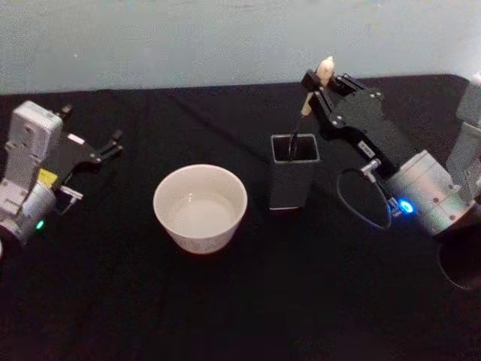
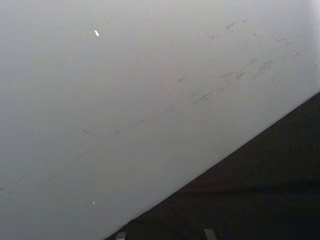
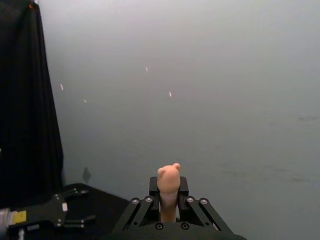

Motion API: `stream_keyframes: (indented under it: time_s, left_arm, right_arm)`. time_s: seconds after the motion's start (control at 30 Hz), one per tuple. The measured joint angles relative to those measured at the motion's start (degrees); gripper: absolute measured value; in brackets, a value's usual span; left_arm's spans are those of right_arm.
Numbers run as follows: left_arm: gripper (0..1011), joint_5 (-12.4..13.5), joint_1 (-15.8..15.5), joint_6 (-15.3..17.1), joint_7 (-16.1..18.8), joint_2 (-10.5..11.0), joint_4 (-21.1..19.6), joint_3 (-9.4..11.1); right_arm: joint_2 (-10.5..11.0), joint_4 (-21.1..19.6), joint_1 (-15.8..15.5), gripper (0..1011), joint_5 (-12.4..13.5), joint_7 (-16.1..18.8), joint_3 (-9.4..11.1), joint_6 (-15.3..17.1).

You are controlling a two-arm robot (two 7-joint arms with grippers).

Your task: Pick up the stirring spoon with one hand, stir inside the cup, then place it back in its original position.

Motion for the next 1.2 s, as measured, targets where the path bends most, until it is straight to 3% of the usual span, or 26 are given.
stream_keyframes:
  time_s: [0.47,0.67,1.2]
  left_arm:
    - [1001,0.0,0.0,0.0,0.0,0.0,0.0,0.0]
    - [1001,0.0,0.0,0.0,0.0,0.0,0.0,0.0]
    - [1001,0.0,0.0,0.0,0.0,0.0,0.0,0.0]
  right_arm:
    - [-1.72,2.98,0.86,213,-2.57,-1.33,-0.1,0.06]
    - [-2.32,4.87,0.82,213,-5.51,-1.72,-0.48,-1.75]
    - [-4.23,9.3,0.41,213,-10.78,-3.18,-0.83,-2.8]
